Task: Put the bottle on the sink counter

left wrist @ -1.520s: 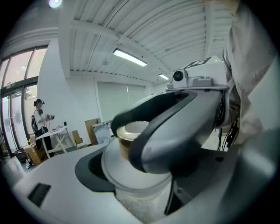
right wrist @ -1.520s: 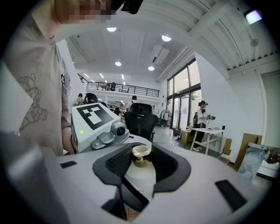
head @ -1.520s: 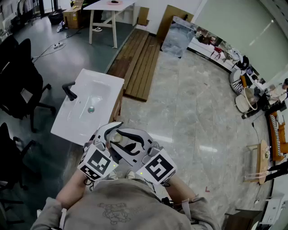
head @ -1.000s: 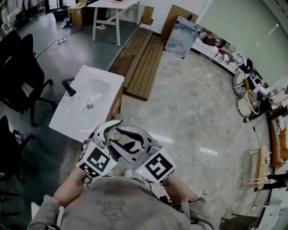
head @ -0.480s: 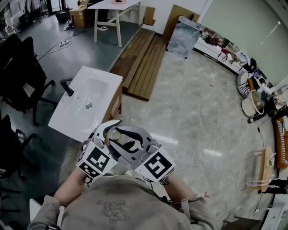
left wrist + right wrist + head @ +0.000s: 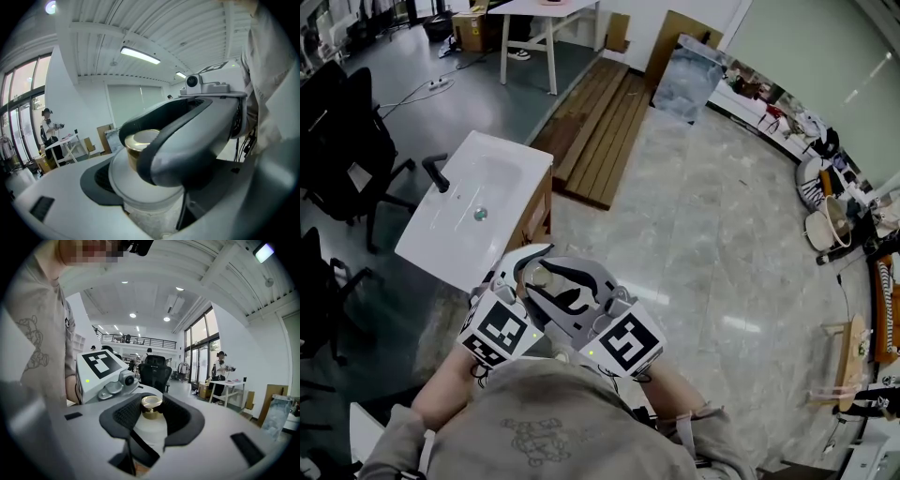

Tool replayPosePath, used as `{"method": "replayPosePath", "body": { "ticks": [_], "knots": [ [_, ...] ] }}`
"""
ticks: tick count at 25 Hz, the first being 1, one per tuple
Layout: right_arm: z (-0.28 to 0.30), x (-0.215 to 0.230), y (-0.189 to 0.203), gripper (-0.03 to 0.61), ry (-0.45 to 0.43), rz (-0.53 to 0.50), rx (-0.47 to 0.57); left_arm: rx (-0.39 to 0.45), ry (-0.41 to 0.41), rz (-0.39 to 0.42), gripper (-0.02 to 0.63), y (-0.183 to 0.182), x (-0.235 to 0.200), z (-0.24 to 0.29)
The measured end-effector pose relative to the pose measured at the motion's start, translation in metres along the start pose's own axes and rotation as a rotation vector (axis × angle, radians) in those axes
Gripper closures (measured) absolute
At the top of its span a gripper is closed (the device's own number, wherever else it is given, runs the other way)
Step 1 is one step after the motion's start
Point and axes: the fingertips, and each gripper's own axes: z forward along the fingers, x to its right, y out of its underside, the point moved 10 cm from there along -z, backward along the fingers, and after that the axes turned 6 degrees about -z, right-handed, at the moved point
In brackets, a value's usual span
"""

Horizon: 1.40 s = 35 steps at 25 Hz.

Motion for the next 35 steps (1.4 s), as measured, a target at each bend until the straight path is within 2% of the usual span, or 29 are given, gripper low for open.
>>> {"method": "replayPosePath", "body": {
  "ticks": [8, 16, 25, 35],
  "knots": [
    [0.012, 0.019, 0.015, 0.434, 0.001, 0.021, -0.003, -0.01, -0.003, 0.001, 0.281, 0.008, -0.018, 0.018],
    [0.035, 0.061, 0.027, 0.434, -0.006, 0.016, -0.001, -0.009, -0.009, -0.002, 0.281, 0.01, -0.058, 0.045],
    [0.081, 0.124, 0.044, 0.434, -0.022, 0.045, -0.032, -0.039, -0.01, -0.036, 0.281, 0.019, -0.128, 0.081],
    [0.144, 0.2, 0.054, 0.434, -0.055, 0.053, -0.064, -0.032, -0.022, -0.066, 0.281, 0.022, -0.218, 0.116]
  ]
}}
